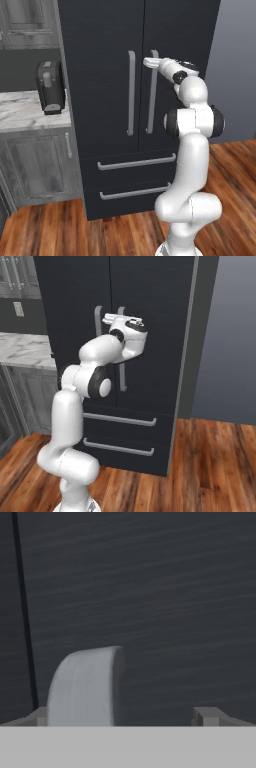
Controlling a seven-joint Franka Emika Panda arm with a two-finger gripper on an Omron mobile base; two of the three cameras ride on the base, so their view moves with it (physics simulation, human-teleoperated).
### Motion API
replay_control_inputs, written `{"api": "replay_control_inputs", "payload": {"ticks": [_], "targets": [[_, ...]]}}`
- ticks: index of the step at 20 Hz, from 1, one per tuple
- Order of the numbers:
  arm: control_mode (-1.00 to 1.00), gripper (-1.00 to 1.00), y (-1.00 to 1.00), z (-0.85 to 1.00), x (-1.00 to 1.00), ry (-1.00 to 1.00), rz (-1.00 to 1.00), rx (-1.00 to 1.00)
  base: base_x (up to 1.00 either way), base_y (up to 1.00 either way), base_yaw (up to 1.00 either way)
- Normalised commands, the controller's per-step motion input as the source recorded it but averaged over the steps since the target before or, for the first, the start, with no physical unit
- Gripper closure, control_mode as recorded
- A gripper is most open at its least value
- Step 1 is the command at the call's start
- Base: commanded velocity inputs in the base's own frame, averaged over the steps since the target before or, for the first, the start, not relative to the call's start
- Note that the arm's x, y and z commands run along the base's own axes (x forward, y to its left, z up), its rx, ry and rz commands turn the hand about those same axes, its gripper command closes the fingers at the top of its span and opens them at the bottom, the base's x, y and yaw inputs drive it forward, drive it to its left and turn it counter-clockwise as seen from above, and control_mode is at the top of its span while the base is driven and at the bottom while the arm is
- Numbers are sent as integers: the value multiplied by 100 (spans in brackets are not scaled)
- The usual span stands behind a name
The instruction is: Retrieve the fish from the fridge and place it on the saucepan with marinade on the stove.
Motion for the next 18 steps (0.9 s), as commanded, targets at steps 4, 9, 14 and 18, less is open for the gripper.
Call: {"api": "replay_control_inputs", "payload": {"ticks": [4,9,14,18], "targets": [[-100,-100,2,0,37,0,0,0,0,0,0],[-100,-100,11,0,37,0,0,0,0,0,0],[-100,-100,25,0,38,0,-1,-1,0,0,0],[-100,-100,38,0,40,0,-4,-2,0,0,0]]}}
